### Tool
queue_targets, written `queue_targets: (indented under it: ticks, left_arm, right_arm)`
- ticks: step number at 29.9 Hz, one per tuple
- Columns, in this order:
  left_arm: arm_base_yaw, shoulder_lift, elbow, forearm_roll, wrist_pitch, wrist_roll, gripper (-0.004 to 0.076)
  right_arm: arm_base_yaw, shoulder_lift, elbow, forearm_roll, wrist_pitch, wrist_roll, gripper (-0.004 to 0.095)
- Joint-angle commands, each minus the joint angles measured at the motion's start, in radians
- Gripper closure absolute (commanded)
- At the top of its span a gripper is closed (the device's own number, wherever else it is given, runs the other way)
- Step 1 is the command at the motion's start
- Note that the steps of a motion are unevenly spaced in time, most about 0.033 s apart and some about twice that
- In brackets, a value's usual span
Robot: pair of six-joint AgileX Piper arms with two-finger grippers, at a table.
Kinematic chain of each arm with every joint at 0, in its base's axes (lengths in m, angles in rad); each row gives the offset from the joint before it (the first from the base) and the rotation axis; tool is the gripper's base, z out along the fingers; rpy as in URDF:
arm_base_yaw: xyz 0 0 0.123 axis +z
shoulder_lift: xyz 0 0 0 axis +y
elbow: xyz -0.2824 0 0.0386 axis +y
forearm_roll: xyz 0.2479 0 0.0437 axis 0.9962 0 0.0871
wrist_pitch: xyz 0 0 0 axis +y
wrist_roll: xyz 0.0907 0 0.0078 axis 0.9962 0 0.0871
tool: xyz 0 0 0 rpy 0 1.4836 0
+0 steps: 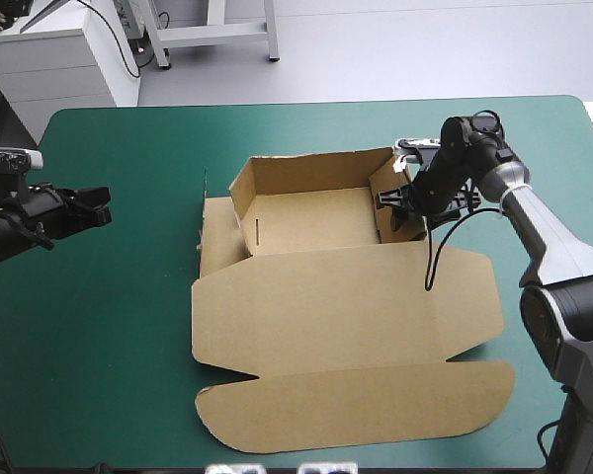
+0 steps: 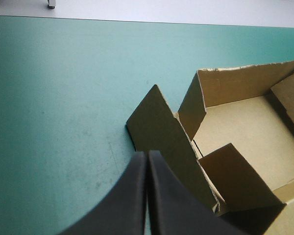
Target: Fold the box
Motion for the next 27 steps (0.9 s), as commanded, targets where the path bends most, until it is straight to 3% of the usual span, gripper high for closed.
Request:
queue_targets:
  ticks: [1,4,7,12,20,27]
  left_arm:
    - [-0.005,-0.019,-0.027,-0.058,-0.01,0.007,0.0732]
    - [-0.005,-0.019,-0.027,-0.058,-0.01,0.007,0.0732]
    - [-0.005,-0.019,-0.027,-0.058,-0.01,0.004,0.0732]
    - [-0.005,-0.01,-0.027,-0.058,-0.006,-0.001,0.0732]
    - [-0.005,0.044,-0.027,-0.062,-0.01,-0.036,0.0732]
    - [-0.005,0.126,-0.027,-0.115,-0.005,-0.036,0.0732]
  right_arm:
    - [-0.003,-0.028,-0.02,0.017,0.016,-0.02,0.0301]
    - [-0.003,-0.005,-0.02,0.026,0.016,-0.033,0.0311]
    - [-0.003,0.002,-0.02,0.034,0.016,-0.045,0.0445]
    - [-0.003,-0.011,-0.022,0.034,0.018,-0.106,0.0921]
    - [-0.019,-0.126,-0.022,0.039,0.018,-0.201,0.0928]
    - [-0.116,-0.263,-0.022,0.176,0.018,-0.284,0.0928]
